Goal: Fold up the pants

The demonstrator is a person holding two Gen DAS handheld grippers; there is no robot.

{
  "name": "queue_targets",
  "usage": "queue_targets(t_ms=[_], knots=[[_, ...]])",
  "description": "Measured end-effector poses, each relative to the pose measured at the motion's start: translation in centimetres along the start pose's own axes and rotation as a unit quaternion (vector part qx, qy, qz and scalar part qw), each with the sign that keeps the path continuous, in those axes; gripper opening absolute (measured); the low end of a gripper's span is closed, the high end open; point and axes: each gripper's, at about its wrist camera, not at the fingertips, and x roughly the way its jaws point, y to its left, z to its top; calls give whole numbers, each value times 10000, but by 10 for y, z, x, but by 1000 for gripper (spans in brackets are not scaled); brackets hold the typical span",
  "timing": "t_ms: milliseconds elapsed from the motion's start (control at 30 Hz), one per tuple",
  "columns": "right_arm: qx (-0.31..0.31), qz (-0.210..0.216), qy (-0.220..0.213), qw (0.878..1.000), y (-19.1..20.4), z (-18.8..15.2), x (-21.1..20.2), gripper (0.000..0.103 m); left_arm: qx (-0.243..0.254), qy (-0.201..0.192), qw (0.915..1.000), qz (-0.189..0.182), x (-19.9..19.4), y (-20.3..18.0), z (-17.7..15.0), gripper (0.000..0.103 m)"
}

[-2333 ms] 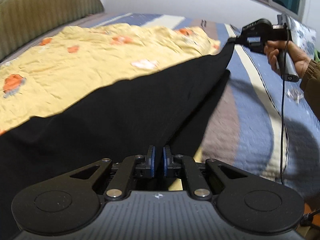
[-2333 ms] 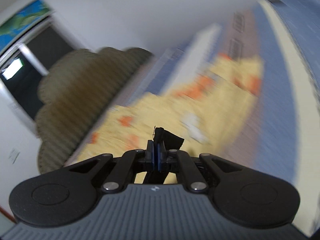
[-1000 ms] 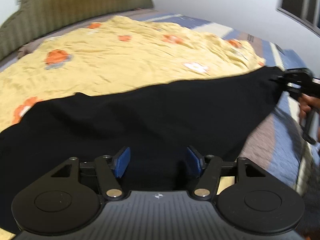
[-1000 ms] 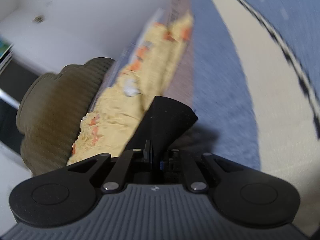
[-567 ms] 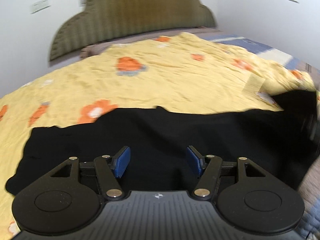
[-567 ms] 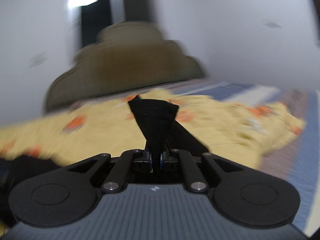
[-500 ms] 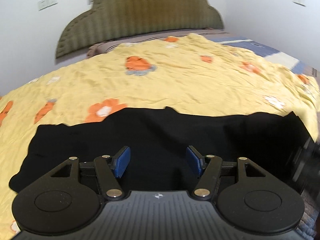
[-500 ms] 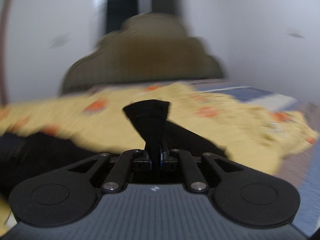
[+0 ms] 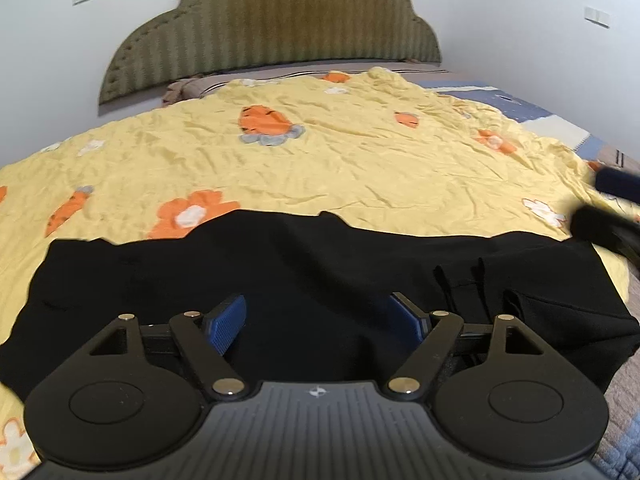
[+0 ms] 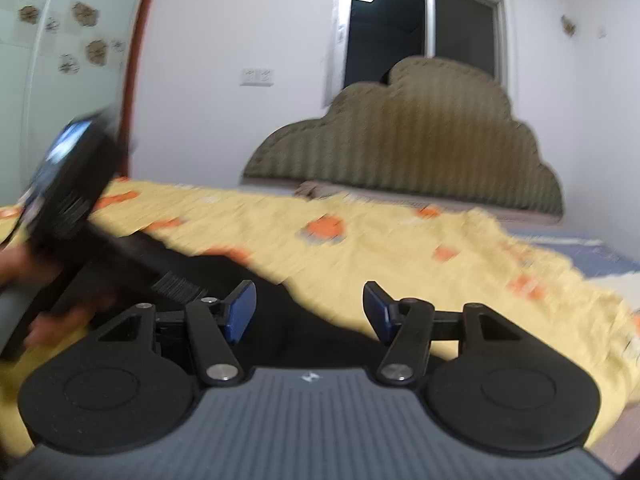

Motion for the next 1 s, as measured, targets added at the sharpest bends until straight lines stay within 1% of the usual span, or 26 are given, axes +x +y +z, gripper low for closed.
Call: queue_targets(t_ms=[33,67,133,167,200,233,267,300,333,367,400,433,467,500,533,633,700,733,767,800,833,900,933,967,1000], knots=[[-35,-2,97,9999,-7,8,12,55,101,-35,9999,-1,2,-2,0,78],[-99,109,235,9996,-14,14,27,55,213,-68,9997,21,3,-4,0,78],[-357,603,351,9969,-23,23,58,54,583,-119,9982,51,9,-8,0,78],[-442,856,462,9943,-29,24,76,56,765,-101,9970,66,12,-10,-1,78],[-427,1121,733,9901,-35,26,95,60,912,-91,9958,80,14,-11,-3,78],[-307,1367,1059,9845,-41,29,118,65,1062,-77,9943,75,16,-12,-6,78],[-122,1604,1274,9787,-48,30,138,65,1162,-40,9932,36,17,-11,-10,78],[168,1983,1519,9682,-57,32,157,65,1221,23,9925,-26,18,-10,-13,78],[483,2351,1725,9553,-66,32,177,63,1255,149,9919,-126,20,-8,-19,78],[701,2581,1848,9457,-73,32,193,59,1239,225,9918,-212,21,-5,-24,78],[778,2730,1985,9381,-77,32,208,56,1200,229,9921,-283,20,-2,-28,78],[748,2814,2112,9331,-80,33,223,51,1177,208,9922,-362,18,2,-30,78],[685,2796,2185,9324,-80,32,232,42,1185,229,9918,-428,18,5,-30,78],[693,2842,2305,9281,-81,31,244,38,1174,256,9916,-484,18,8,-29,78],[814,3005,2414,9191,-83,29,256,35,1128,302,9916,-555,18,11,-28,78],[1115,3401,2643,8956,-85,21,284,35,1012,370,9918,-684,19,17,-29,79],[1031,3495,2789,8885,-80,16,294,33,1065,346,9914,-677,18,16,-32,80],[1004,3568,2869,8834,-78,13,298,22,1101,323,9912,-665,17,15,-34,80],[1001,3631,2904,8796,-75,11,300,18,1132,296,9910,-654,16,15,-35,80],[999,3676,2936,8768,-72,9,305,16,1149,275,9909,-648,15,14,-36,80],[961,3720,2966,8743,-70,8,304,11,1155,257,9909,-648,14,14,-37,80],[962,3784,2954,8719,-66,8,307,8,1127,247,9911,-660,13,15,-36,80],[1019,3761,2920,8735,-66,8,306,6,1120,242,9912,-660,13,15,-37,80],[1041,3674,2885,8780,-66,10,305,6,1112,244,9914,-650,13,15,-37,80],[1020,3528,2835,8858,-66,12,303,5,1106,247,9915,-639,12,15,-38,80]])
